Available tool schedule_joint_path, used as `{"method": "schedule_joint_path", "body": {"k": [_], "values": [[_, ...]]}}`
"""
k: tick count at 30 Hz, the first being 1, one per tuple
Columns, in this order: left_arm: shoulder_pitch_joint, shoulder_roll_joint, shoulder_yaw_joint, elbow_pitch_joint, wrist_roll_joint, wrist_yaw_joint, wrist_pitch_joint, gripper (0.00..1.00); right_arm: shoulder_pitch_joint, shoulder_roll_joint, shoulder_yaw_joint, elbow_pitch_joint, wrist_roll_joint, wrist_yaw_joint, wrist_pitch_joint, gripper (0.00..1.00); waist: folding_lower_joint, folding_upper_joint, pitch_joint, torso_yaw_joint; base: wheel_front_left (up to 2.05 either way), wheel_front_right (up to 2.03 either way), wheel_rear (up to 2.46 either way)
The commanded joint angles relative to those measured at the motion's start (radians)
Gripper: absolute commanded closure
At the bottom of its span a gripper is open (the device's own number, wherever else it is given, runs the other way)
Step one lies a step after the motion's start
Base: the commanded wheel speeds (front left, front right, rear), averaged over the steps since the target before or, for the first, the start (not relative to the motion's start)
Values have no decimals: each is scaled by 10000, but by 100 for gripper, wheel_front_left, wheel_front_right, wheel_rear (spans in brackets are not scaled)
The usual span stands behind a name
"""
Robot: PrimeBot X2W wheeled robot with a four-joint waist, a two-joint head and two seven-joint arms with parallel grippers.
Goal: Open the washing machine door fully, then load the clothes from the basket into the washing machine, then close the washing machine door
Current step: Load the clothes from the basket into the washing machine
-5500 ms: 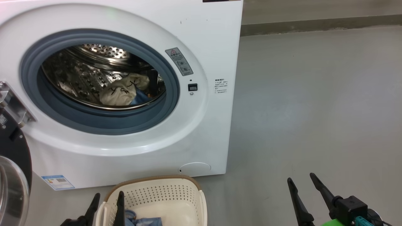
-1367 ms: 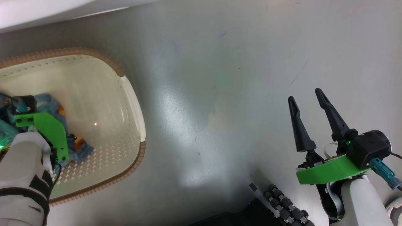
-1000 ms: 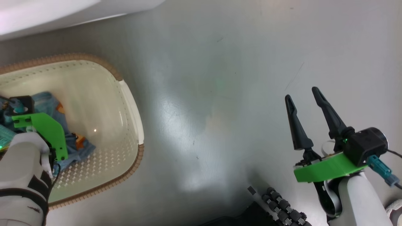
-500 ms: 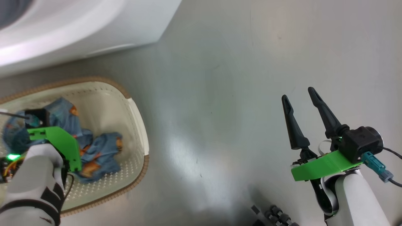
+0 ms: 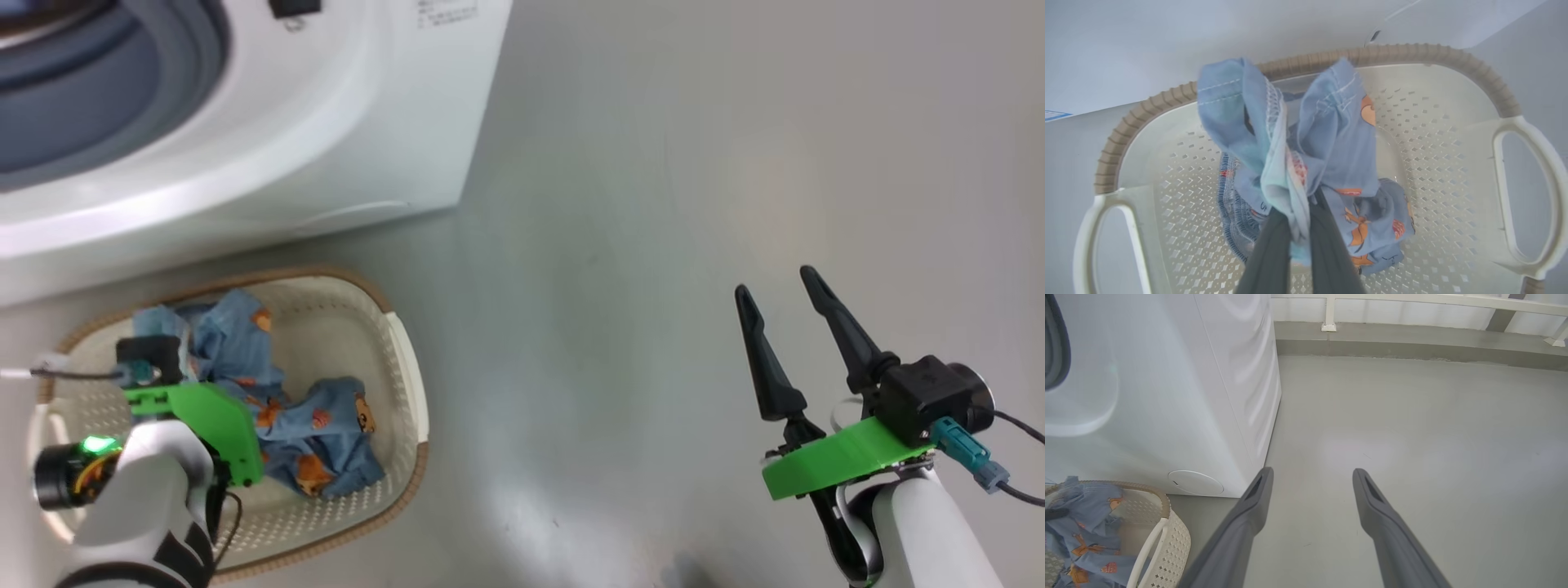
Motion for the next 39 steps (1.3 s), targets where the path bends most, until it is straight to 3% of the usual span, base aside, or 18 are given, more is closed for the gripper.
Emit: {"method": "schedule_joint_path", "body": {"k": [1, 12, 24, 39], "values": [[353, 260, 199, -125, -133, -35, -244, 100, 305, -108, 166, -141, -85, 16, -118, 0, 0, 0, -750, 443, 0, 0, 0], [1374, 19, 240, -1263, -263, -257, -1149, 100, 873, -161, 83, 9, -271, 16, -54, 0, 0, 0, -2249, 1163, 0, 0, 0], [3772, 111, 905, -5293, -61, -175, -1163, 100, 1506, -59, -20, -70, -407, 16, 187, 0, 0, 0, -3591, 1702, 0, 0, 0], [6645, -249, 1714, -9007, 134, -209, -1164, 100, 2252, 93, -67, -195, -491, 16, 391, 0, 0, 0, -4709, 1870, 0, 0, 0]]}}
